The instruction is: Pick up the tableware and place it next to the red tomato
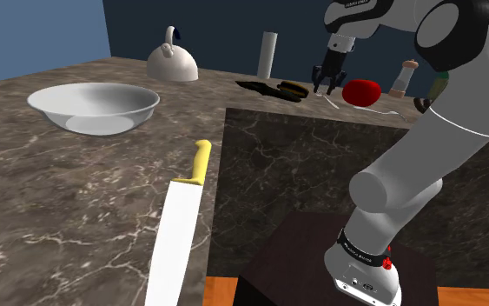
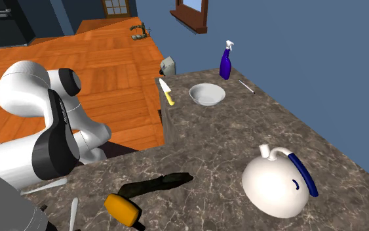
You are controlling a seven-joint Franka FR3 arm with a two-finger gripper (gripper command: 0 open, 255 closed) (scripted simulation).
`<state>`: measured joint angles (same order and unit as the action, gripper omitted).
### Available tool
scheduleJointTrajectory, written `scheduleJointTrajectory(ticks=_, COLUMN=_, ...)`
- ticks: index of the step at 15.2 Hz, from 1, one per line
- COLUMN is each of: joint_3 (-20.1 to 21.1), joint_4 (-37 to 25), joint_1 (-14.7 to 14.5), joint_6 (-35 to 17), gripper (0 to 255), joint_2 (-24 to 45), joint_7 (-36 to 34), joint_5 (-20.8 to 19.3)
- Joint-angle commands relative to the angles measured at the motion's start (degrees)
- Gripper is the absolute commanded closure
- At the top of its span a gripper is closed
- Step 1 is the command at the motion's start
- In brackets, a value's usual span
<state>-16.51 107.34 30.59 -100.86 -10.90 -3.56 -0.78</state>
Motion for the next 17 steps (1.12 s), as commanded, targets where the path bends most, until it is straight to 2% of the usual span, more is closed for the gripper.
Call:
scheduleJointTrajectory(ticks=1, joint_3=0.0, joint_4=0.0, joint_1=0.0, joint_6=0.0, gripper=0, joint_2=0.0, joint_7=0.0, joint_5=0.0)
scheduleJointTrajectory(ticks=5, joint_3=0.0, joint_4=0.0, joint_1=0.0, joint_6=0.0, gripper=0, joint_2=0.0, joint_7=0.0, joint_5=0.0)
scheduleJointTrajectory(ticks=9, joint_3=-0.1, joint_4=-8.2, joint_1=0.0, joint_6=7.4, gripper=0, joint_2=0.8, joint_7=0.2, joint_5=0.2)
scheduleJointTrajectory(ticks=17, joint_3=-0.1, joint_4=-8.2, joint_1=0.0, joint_6=7.4, gripper=0, joint_2=0.8, joint_7=0.2, joint_5=0.2)
